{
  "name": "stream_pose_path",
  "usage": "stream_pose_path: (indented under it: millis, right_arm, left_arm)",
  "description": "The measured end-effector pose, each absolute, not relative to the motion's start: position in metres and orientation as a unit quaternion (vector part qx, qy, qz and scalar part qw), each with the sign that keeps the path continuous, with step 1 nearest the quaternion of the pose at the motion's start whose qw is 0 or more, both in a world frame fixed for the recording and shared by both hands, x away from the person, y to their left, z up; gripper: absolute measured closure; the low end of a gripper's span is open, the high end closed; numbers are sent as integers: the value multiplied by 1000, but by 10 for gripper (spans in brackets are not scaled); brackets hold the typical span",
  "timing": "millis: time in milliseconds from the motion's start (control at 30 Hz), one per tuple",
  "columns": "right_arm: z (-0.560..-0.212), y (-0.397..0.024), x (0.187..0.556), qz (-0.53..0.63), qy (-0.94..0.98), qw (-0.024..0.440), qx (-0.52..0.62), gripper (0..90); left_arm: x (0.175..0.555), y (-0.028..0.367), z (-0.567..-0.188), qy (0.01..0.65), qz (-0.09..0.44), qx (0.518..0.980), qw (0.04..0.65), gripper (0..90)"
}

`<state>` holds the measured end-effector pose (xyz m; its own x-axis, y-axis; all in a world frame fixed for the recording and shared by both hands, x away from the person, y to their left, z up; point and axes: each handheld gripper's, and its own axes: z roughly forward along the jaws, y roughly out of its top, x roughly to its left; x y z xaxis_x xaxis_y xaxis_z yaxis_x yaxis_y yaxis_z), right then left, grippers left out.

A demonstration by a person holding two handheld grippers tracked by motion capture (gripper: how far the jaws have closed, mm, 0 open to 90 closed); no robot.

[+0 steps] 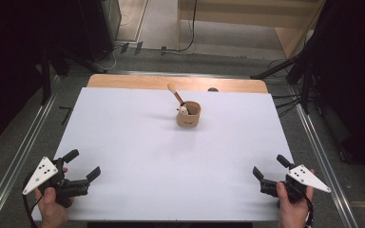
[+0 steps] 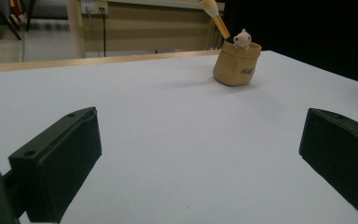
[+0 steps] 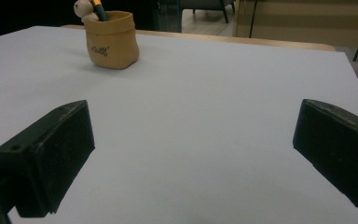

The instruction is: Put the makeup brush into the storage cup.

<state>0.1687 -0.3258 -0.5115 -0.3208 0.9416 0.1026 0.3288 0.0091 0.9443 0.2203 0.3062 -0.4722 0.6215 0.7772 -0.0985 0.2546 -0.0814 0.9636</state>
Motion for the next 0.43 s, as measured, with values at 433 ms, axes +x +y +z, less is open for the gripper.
stream_pose_path:
  millis: [433]
  right_arm:
    - [-509, -335, 154, 500, 632, 317, 500, 0]
  left_arm:
    - [221, 305, -472, 368, 231, 699, 568, 0]
